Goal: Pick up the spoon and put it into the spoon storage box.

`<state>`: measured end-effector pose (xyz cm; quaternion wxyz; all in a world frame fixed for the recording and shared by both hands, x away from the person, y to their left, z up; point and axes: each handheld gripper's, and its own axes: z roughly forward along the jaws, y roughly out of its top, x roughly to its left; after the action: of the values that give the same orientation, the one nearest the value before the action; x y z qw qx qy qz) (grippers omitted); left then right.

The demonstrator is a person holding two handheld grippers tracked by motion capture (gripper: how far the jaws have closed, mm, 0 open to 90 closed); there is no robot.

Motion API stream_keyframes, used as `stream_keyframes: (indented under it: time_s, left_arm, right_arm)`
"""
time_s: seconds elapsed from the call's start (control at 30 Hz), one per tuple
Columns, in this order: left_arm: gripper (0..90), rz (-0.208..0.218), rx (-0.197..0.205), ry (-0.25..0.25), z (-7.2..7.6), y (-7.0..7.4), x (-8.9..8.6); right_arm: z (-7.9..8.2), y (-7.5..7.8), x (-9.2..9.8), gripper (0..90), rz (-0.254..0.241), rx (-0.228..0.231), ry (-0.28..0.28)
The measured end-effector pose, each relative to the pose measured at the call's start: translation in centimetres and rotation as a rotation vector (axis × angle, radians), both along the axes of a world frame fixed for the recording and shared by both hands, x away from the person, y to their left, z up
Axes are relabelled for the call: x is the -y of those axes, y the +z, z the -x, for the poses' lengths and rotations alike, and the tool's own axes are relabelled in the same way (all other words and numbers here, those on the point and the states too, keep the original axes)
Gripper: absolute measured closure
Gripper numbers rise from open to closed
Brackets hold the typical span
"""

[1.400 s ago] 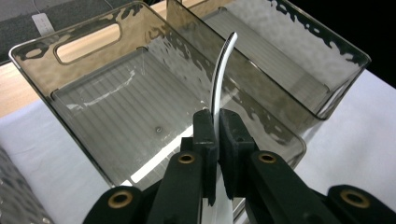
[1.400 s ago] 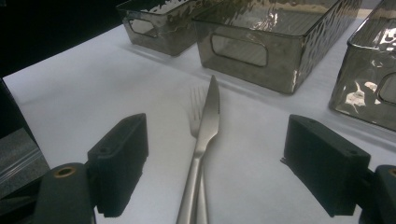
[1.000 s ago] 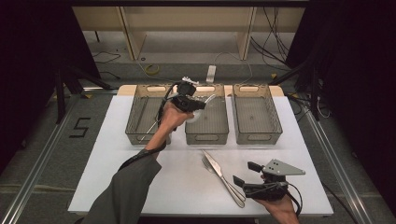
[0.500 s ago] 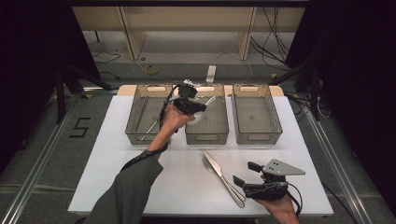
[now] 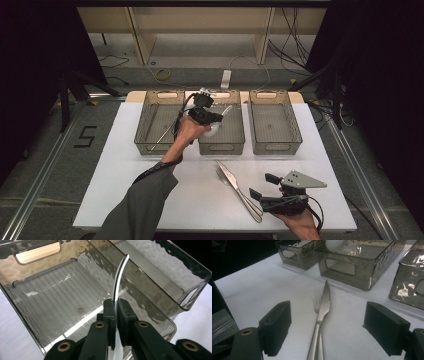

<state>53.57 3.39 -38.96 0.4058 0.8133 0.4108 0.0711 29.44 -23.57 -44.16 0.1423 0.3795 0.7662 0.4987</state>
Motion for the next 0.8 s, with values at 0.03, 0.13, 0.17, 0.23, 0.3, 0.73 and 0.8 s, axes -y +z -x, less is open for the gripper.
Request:
stream_keyframes:
  time_s: [0.03, 0.13, 0.17, 0.23, 0.3, 0.73, 0.8]
  left_arm:
    - [84.8, -0.001, 0.001, 0.0, 0.0, -0.1, 0.0]
    - [84.7, -0.001, -0.008, 0.006, -0.1, -0.3, 0.1]
    - [84.7, -0.002, -0.009, 0.007, -0.1, -0.4, 0.1]
    - [84.8, -0.002, -0.012, 0.012, -0.2, -0.6, 0.1]
    - [84.7, -0.003, -0.012, 0.011, -0.2, -0.8, 0.2]
    - [54.2, 0.036, -0.006, 0.071, -0.2, -0.5, 0.0]
    - [49.7, 0.031, -0.011, 0.077, -0.2, -0.1, -0.1]
  right_arm:
    - [0.0, 0.0, 0.0, 22.9, 0.0, 0.001, 0.0]
    - [0.0, 0.0, 0.0, 22.9, 0.0, -0.001, 0.0]
    - [0.0, 0.0, 0.0, 22.9, 0.0, -0.001, 0.002]
    - [0.0, 0.0, 0.0, 22.9, -0.001, -0.001, 0.0]
    - [0.0, 0.0, 0.0, 22.9, 0.0, 0.001, 0.001]
    - [0.0, 0.0, 0.0, 22.9, -0.001, 0.001, 0.001]
    - [0.0, 0.0, 0.0, 22.9, -0.002, -0.001, -0.001]
